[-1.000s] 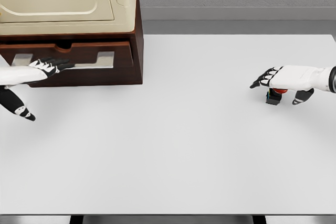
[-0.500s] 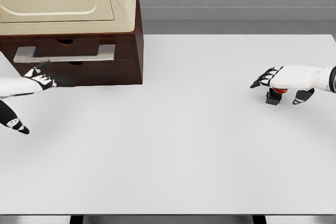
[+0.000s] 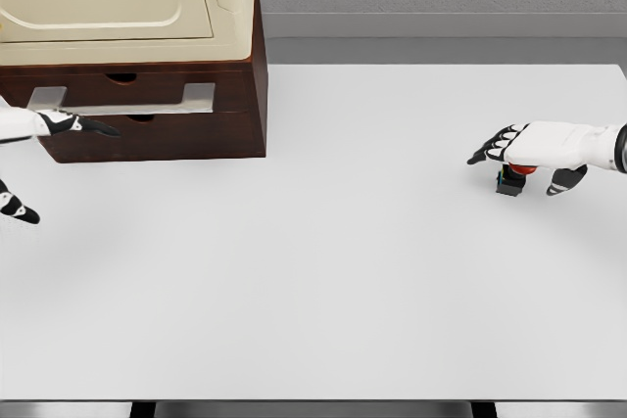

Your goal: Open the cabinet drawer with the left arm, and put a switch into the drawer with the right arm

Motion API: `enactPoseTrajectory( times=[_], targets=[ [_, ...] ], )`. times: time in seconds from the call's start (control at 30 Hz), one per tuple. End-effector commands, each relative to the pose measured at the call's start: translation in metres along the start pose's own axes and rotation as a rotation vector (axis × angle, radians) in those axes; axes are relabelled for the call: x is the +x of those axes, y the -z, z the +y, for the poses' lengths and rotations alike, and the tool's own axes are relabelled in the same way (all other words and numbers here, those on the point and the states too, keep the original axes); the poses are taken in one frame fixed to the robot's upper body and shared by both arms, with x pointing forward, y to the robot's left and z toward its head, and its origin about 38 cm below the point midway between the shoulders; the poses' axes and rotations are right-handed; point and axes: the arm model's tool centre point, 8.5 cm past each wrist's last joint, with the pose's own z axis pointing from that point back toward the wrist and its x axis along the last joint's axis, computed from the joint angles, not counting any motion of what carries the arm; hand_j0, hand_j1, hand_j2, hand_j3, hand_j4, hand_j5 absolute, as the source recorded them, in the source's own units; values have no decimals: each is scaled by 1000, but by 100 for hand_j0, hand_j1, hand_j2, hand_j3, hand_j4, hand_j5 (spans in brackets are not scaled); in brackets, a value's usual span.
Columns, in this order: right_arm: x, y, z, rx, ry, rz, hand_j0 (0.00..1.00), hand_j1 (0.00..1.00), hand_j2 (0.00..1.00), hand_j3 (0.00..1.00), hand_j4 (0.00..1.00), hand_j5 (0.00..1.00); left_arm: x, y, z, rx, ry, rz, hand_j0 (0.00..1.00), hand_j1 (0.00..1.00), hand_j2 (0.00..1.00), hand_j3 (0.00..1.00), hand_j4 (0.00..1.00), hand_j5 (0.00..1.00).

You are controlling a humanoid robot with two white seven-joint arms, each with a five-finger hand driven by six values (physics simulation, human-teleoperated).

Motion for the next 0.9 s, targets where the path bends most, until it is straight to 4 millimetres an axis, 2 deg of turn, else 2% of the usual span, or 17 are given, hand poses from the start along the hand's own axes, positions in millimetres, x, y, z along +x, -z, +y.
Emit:
enactPoseTrajectory(
  times=[0.0, 0.1, 0.27, 0.63, 0.87],
  targets=[
    [0, -1, 0, -2, 4, 1, 100, 100, 100, 100, 100, 100, 4, -6, 16, 56, -34, 0, 100, 100, 100, 100, 100, 100],
    [0, -1, 0, -2, 4, 1, 100, 100, 100, 100, 100, 100, -10, 14, 29, 84, -62, 10, 100, 100, 100, 100, 100, 100],
    [0, -1, 0, -2, 4, 1, 100, 100, 100, 100, 100, 100, -6, 38, 29, 65, -76, -15, 100, 100, 100, 100, 100, 100],
    [0, -1, 0, -2, 4, 1, 100, 100, 100, 100, 100, 100, -22, 41, 17, 39, -89, 35, 100, 100, 100, 100, 100, 100],
    [-1, -1, 0, -3, 4, 3, 100, 100, 100, 100, 100, 100, -30, 42, 20, 51, -103, 46, 100, 100, 100, 100, 100, 100]
  ],
)
